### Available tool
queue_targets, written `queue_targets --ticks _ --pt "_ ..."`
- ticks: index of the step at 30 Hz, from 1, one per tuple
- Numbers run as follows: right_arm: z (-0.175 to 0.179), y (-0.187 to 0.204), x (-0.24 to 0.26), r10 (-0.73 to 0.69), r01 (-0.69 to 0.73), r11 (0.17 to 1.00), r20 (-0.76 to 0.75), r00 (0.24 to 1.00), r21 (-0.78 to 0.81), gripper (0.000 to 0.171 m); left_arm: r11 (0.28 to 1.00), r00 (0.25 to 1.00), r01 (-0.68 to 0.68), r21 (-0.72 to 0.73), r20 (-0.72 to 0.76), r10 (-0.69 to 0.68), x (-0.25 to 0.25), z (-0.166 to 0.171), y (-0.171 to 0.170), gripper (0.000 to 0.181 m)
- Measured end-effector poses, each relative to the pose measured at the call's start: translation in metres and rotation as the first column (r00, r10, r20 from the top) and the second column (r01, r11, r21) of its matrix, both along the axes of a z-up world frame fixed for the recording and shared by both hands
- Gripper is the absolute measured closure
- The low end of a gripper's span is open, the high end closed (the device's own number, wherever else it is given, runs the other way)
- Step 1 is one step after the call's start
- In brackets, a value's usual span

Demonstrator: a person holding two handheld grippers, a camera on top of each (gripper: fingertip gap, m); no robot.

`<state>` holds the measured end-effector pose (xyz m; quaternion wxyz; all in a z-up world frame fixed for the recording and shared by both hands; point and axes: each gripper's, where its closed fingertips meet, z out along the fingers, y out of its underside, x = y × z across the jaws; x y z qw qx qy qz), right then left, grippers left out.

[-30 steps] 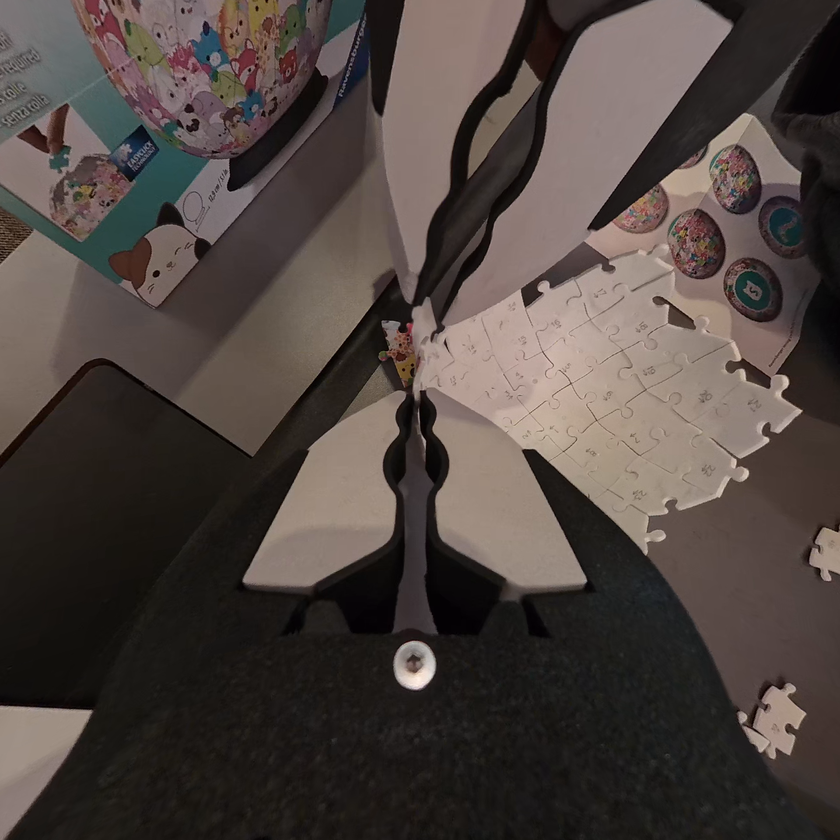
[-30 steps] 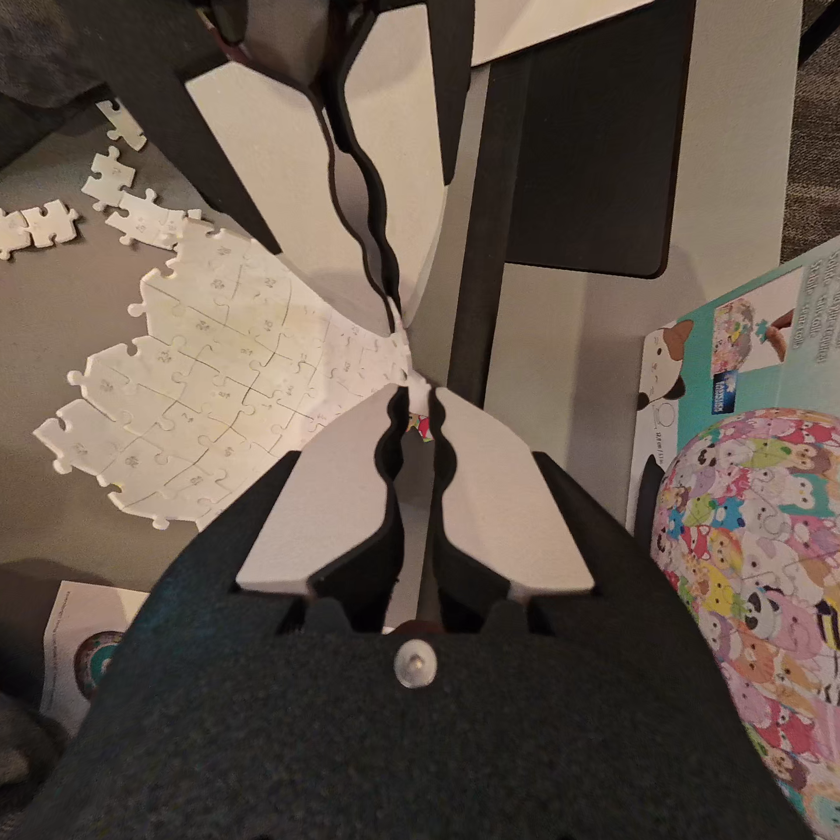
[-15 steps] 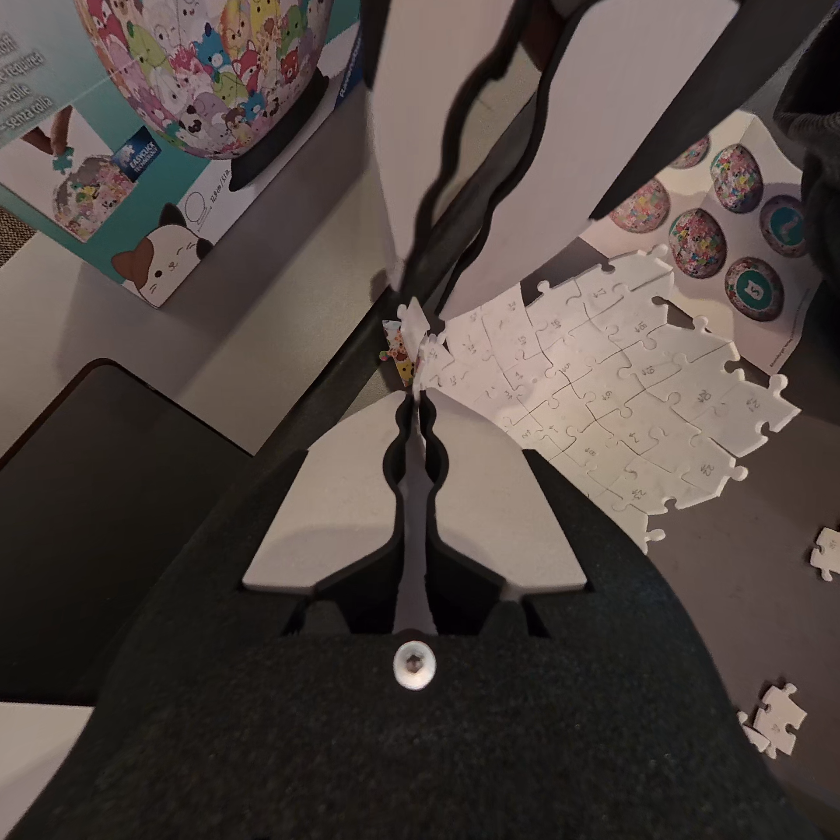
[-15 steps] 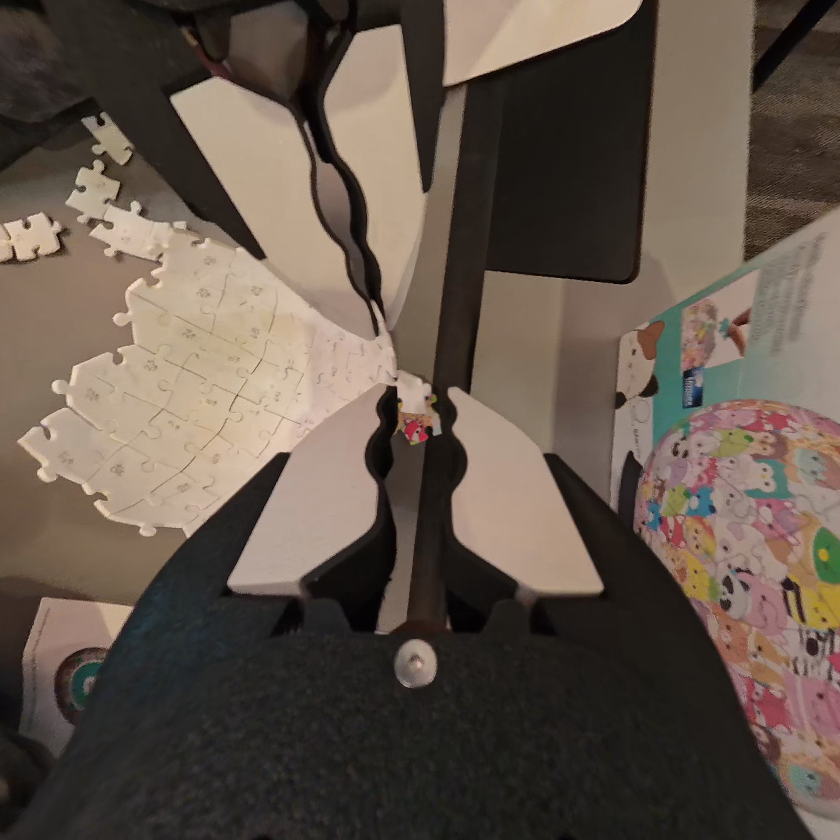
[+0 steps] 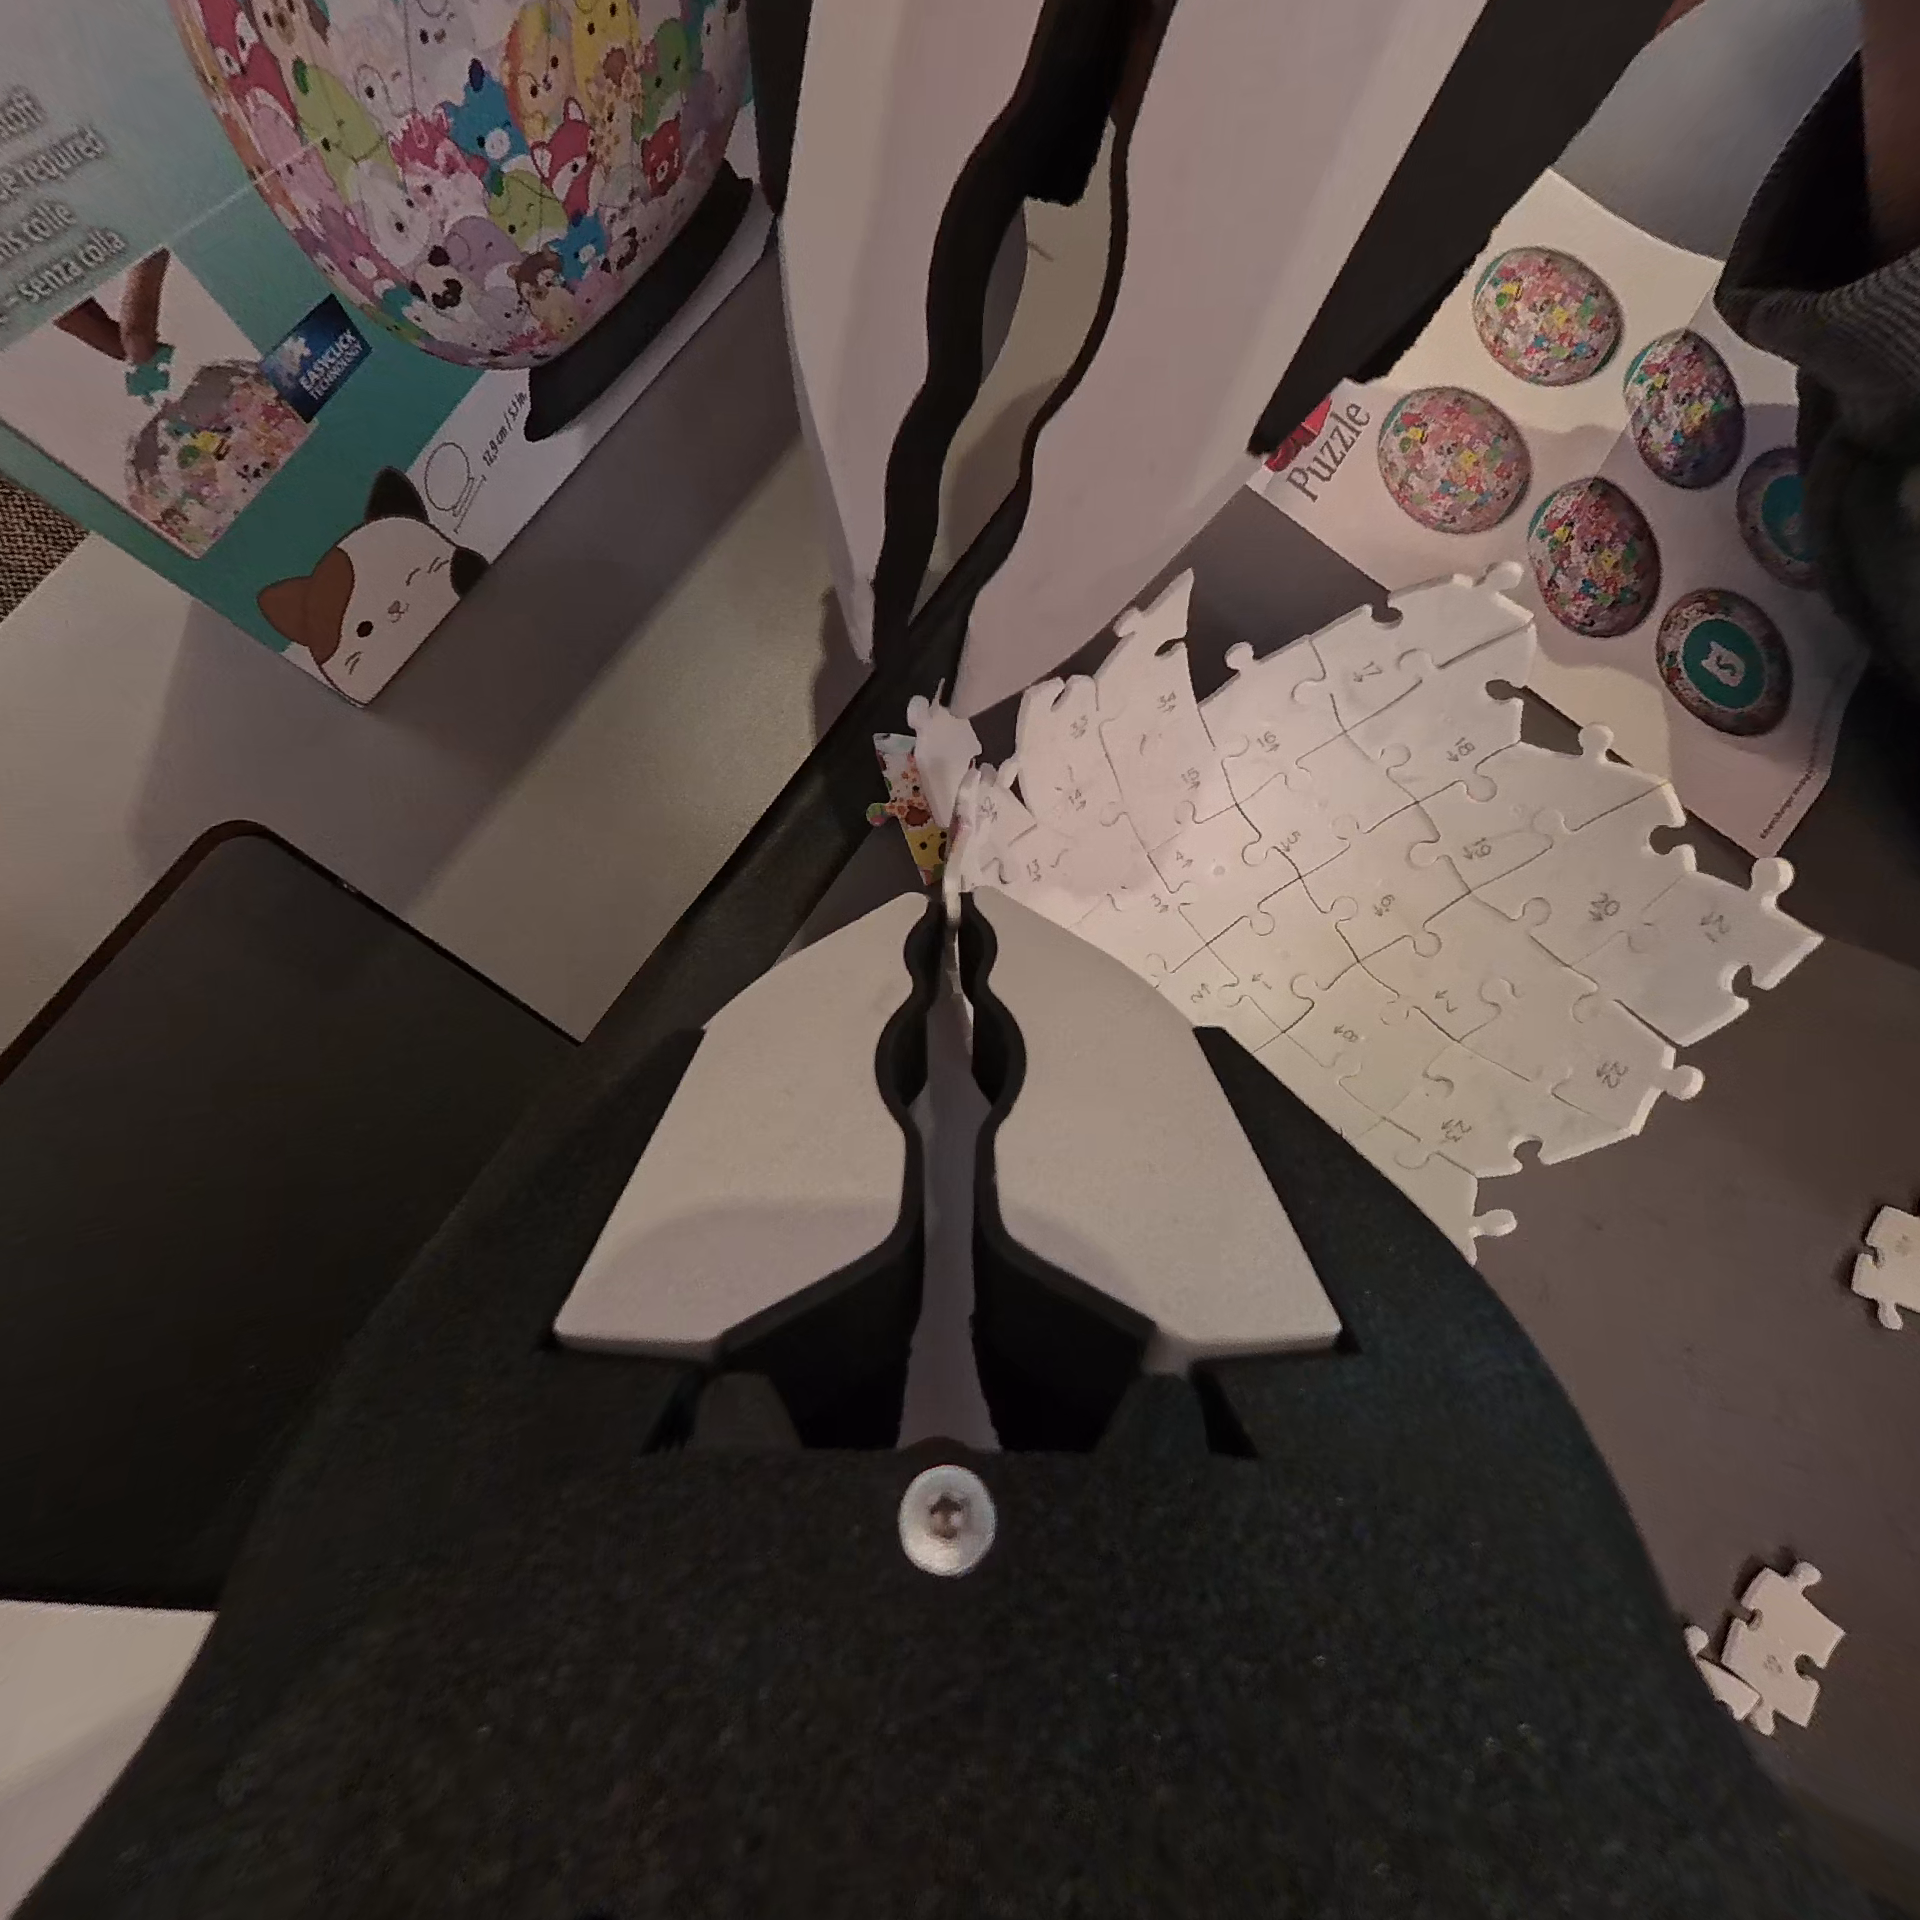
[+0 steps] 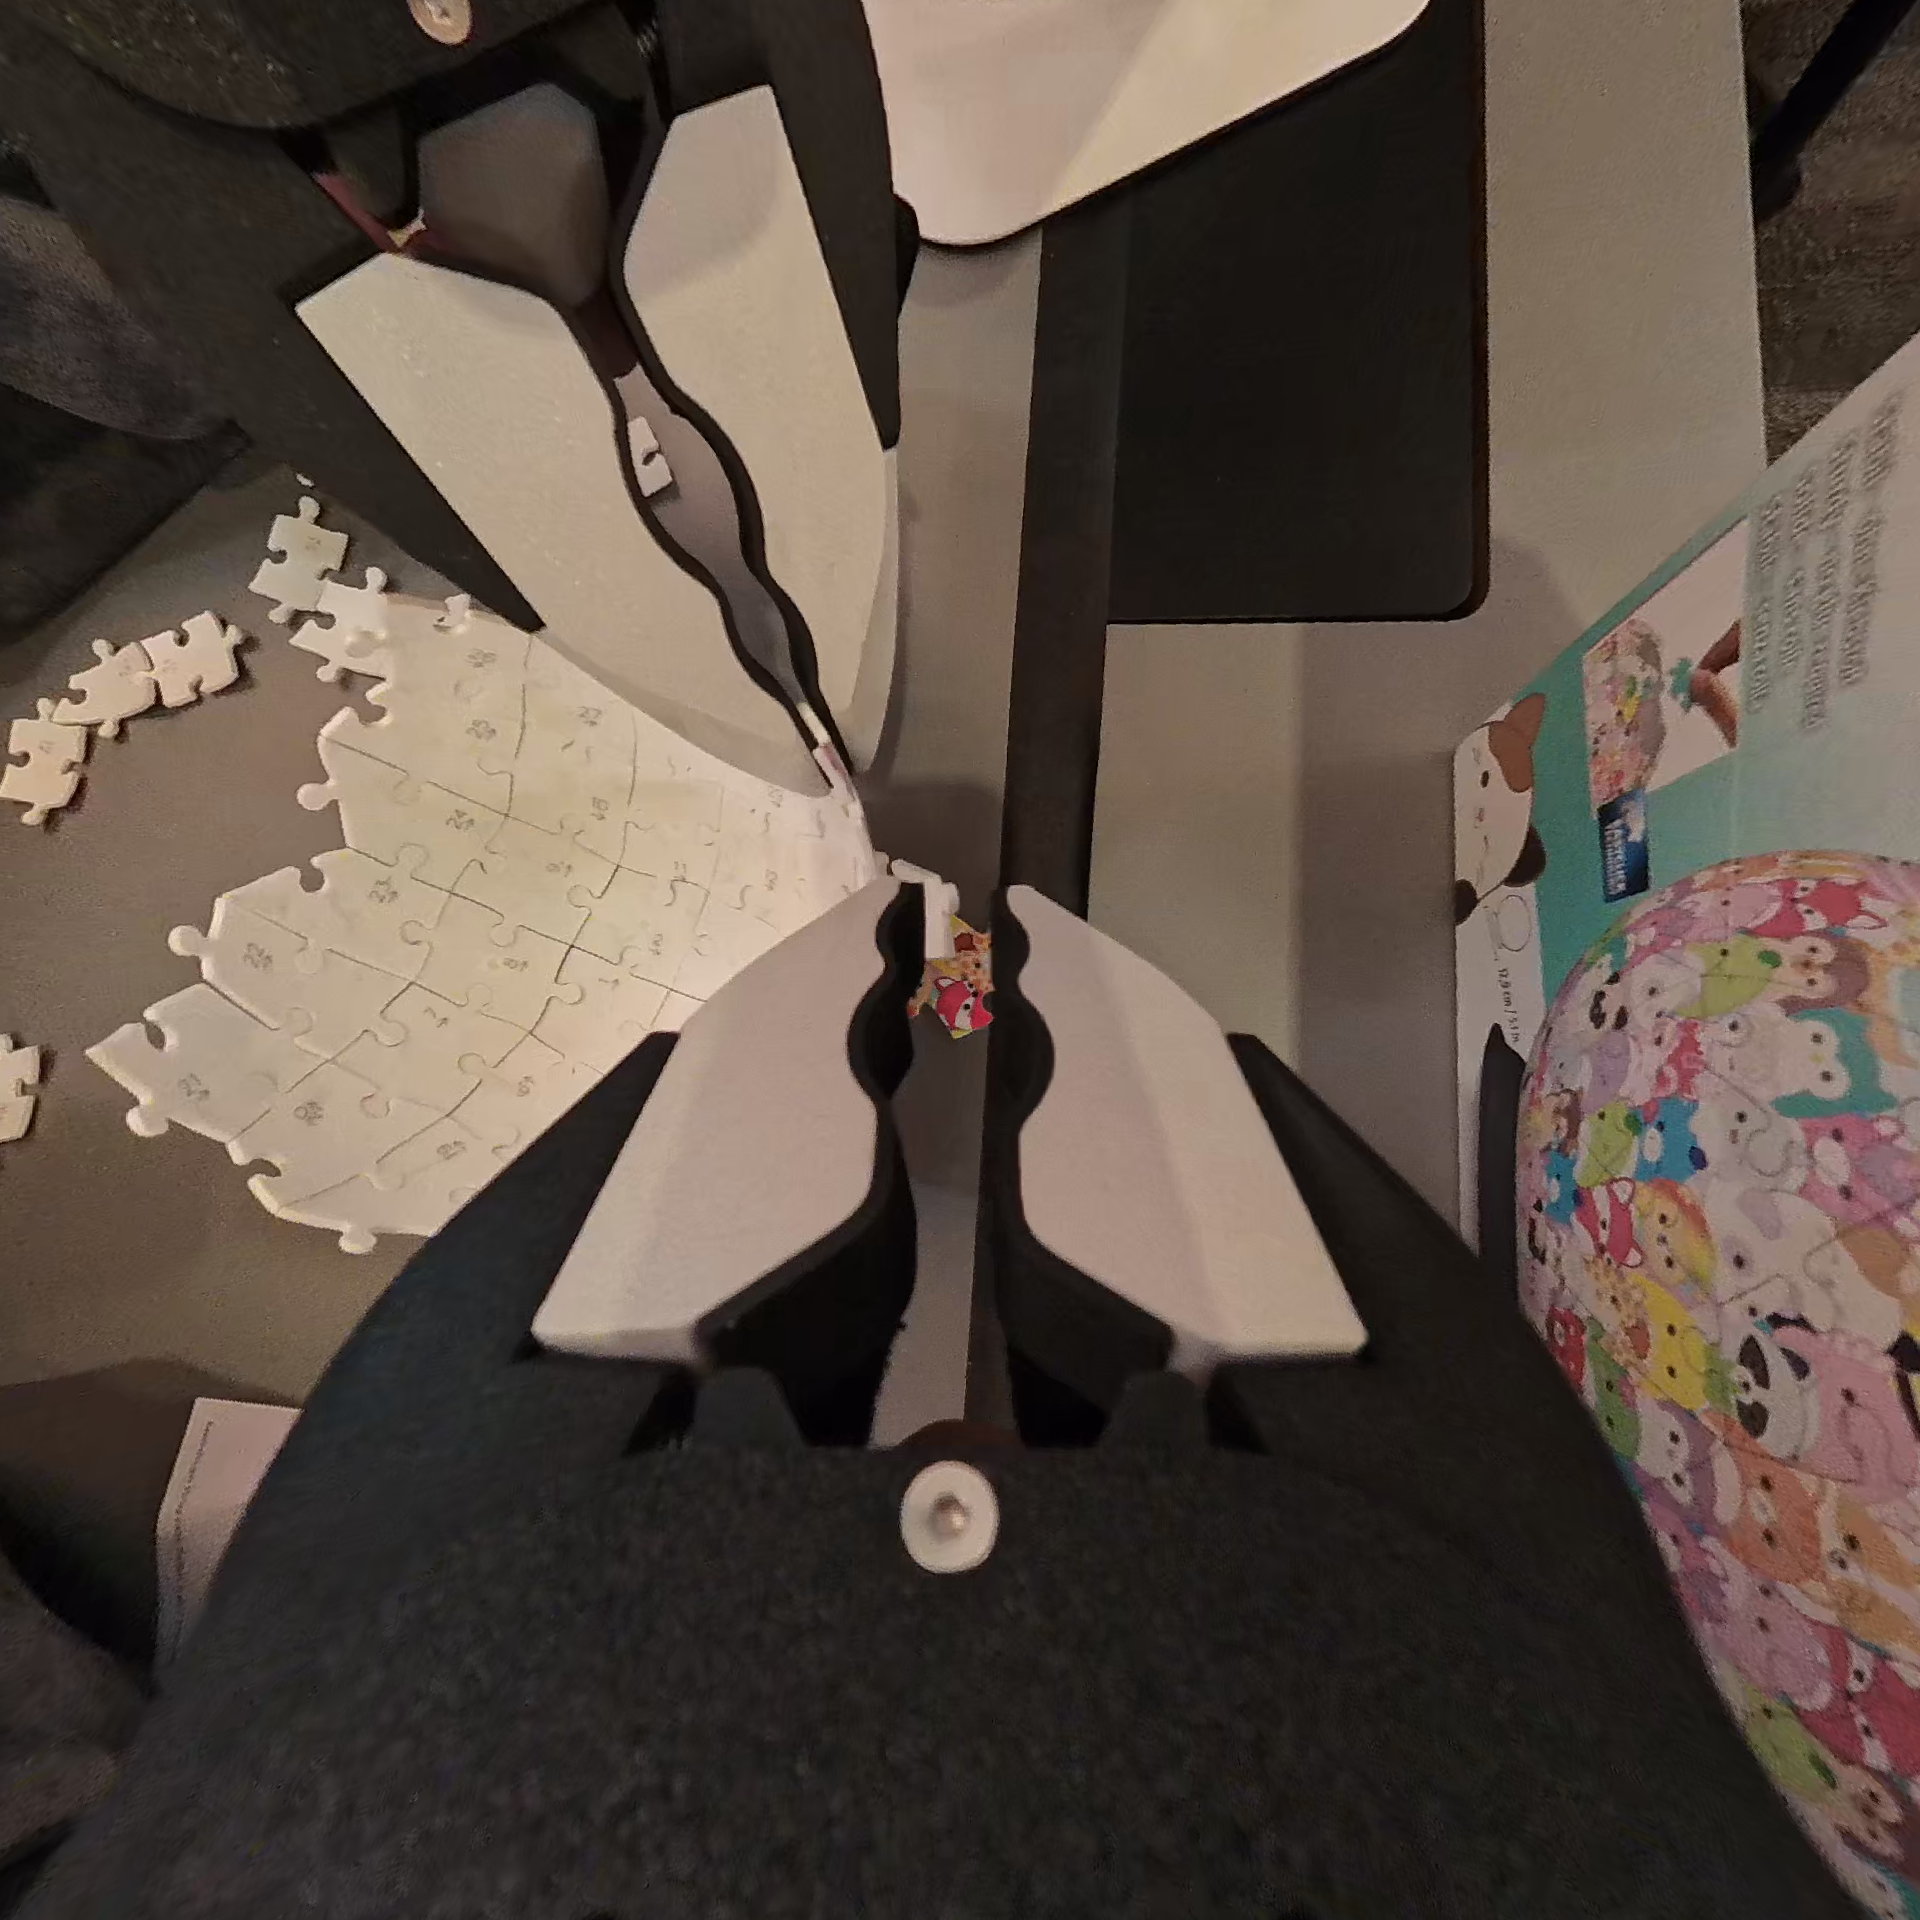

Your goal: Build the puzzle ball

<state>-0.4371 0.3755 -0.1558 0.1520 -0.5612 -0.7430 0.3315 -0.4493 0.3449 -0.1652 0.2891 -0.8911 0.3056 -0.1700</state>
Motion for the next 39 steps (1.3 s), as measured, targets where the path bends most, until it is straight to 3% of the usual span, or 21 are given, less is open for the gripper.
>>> queue_targets --ticks 6,9,39 --pt "-0.009 0.002 -0.002 -0.006 0.006 1.0 0.025 1.0 0.012 0.159 1.0 1.0 0.001 0.0 -0.001 -0.001 0.0 0.0 0.0 0.179" --pt "-0.011 -0.002 -0.001 0.009 -0.008 1.0 0.044 0.999 -0.007 0.167 1.0 1.0 0.0 -0.001 -0.002 0.0 0.0 0.0 0.0 0.179" --pt "-0.003 -0.014 0.006 0.043 -0.044 0.999 0.072 0.996 0.01 0.169 1.0 1.0 -0.007 -0.013 -0.004 0.007 0.0 -0.001 0.0 0.179"
